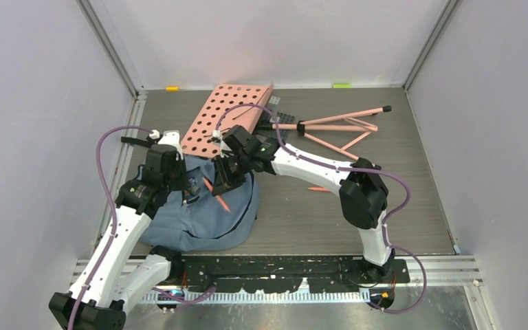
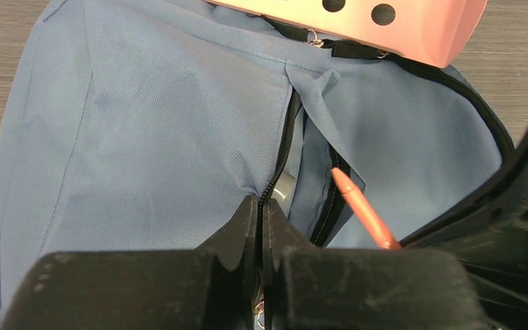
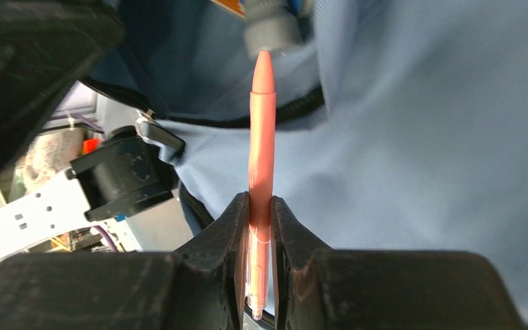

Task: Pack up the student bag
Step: Place the stationery in the student bag.

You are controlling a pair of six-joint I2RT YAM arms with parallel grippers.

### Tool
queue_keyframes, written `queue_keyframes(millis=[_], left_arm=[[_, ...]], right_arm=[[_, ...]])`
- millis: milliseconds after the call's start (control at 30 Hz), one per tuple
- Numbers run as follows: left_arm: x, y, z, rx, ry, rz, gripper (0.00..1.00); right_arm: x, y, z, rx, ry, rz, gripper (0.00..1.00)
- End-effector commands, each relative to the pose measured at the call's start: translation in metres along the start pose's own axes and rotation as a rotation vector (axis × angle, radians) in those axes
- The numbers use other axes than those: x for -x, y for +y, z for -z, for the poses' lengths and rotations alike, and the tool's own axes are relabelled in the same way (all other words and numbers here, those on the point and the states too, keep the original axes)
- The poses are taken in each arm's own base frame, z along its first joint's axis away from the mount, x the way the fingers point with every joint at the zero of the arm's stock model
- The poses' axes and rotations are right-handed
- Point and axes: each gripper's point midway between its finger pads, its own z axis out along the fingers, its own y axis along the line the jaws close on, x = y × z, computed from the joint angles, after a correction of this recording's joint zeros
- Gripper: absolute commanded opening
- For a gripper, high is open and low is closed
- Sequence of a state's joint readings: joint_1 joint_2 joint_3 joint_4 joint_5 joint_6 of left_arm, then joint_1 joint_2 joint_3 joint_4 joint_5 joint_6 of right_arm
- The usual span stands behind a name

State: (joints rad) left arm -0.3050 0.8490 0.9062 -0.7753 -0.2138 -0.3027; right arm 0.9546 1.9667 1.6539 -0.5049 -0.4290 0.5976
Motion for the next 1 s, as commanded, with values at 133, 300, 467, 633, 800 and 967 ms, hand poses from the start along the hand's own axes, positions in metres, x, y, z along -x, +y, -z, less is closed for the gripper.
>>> queue_keyframes(millis=[133, 300, 467, 633, 800, 967], left_arm=[[0.024, -0.024, 0.008, -0.121, -0.086, 0.055, 0.0], [0.024, -0.023, 0.011, -0.122, -0.098, 0.056, 0.0], [0.024, -0.023, 0.011, -0.123, -0.097, 0.048, 0.0], [0.023, -0.024, 0.012, -0.132, -0.098, 0.052, 0.0], [0.024, -0.014, 0.012, -0.077, -0.107, 0.058, 0.0], [0.024, -0.009, 0.014, -0.057, -0.115, 0.056, 0.0]], right_arm=[[0.009, 0.032, -0.013, 0.092, 0.059, -0.044, 0.01], [0.025, 0.034, -0.029, 0.091, 0.042, -0.071, 0.01], [0.057, 0.045, -0.041, 0.119, -0.037, -0.121, 0.01], [0.094, 0.045, -0.056, 0.147, -0.175, -0.198, 0.01], [0.116, 0.05, -0.067, 0.208, -0.27, -0.286, 0.01], [0.131, 0.047, -0.063, 0.209, -0.36, -0.32, 0.01]])
